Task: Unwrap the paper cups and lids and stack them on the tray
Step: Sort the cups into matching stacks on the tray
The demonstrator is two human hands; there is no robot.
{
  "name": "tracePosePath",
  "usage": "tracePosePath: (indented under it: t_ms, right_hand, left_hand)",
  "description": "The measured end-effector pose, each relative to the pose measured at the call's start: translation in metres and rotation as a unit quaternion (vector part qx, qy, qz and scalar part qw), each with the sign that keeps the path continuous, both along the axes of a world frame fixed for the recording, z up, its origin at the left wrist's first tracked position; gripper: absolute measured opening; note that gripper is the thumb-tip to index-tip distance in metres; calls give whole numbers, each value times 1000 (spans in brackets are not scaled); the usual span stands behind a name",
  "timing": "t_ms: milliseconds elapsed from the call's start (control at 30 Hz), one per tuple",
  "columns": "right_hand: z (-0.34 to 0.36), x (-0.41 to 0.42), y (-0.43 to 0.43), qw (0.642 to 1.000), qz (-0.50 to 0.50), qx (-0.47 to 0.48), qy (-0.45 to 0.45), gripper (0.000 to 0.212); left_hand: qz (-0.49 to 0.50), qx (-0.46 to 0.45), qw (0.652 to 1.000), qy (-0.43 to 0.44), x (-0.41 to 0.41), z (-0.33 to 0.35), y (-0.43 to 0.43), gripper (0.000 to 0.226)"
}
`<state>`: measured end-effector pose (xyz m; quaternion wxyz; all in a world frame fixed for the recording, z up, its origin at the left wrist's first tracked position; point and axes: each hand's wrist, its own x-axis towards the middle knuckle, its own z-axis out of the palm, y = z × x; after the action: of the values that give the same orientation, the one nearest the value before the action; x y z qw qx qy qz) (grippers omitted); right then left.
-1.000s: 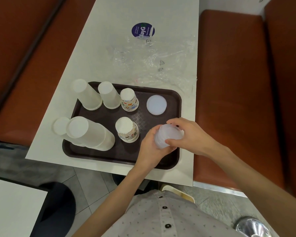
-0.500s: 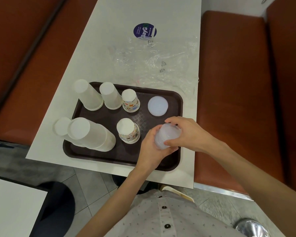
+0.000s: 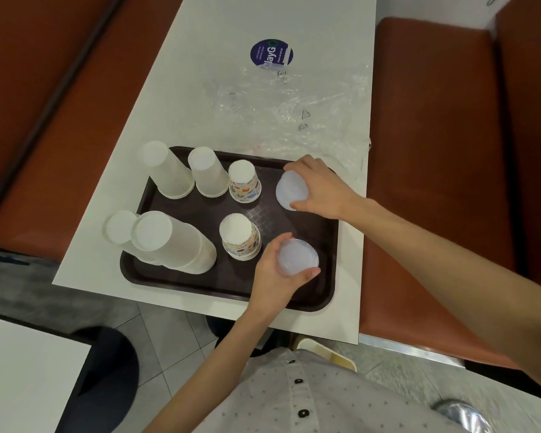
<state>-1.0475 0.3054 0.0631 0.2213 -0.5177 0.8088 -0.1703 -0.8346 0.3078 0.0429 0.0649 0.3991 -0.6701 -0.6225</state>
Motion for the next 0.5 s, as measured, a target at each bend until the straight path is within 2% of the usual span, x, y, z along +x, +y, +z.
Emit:
tracePosePath:
  t_ms: [300, 500]
  right_hand:
    - [-18, 1, -15, 997, 44, 37, 48, 76]
    - [-19, 0, -17, 998, 34, 38, 34, 79]
  left_hand:
    - [-14, 1, 1000, 8, 2, -2, 0, 78]
    - [-12, 0, 1000, 12, 4, -2, 1, 78]
